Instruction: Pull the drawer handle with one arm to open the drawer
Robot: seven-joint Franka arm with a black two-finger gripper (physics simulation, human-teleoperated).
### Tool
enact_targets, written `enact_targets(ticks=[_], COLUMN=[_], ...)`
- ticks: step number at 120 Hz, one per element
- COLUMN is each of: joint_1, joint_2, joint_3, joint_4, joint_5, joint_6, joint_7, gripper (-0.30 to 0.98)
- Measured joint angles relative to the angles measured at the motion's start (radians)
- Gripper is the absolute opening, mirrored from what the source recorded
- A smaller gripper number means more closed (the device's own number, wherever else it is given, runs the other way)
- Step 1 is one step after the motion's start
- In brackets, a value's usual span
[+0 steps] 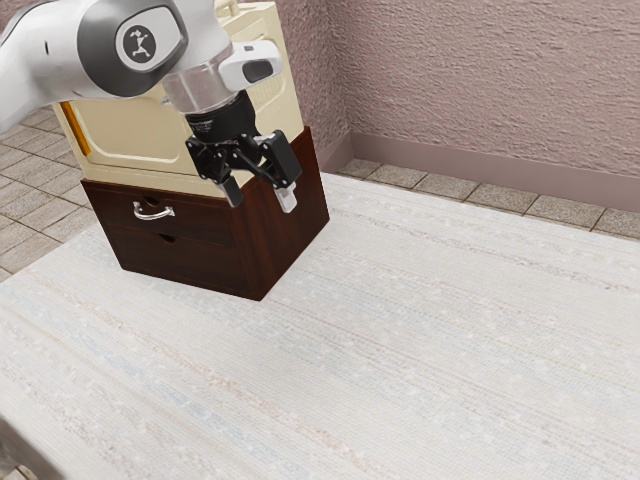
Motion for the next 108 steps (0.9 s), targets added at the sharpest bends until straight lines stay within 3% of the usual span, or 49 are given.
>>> enact_targets(ticks=[24, 50, 78, 108], joint_1=[0.000, -0.002, 0.039, 0.047], joint_2=[-0.001, -0.054, -0.148, -0.119], joint_3=[0.000, 0.008, 0.024, 0.033], joint_4=[0.001, 0.190, 0.222, 0.218], joint_5=[0.000, 0.019, 0.047, 0.040], joint_6=[0.000, -0.017, -0.077, -0.066], joint_7=[-0.001, 0.100, 0.535, 0.966], gripper=[0.69, 0.69, 0.69, 0.68])
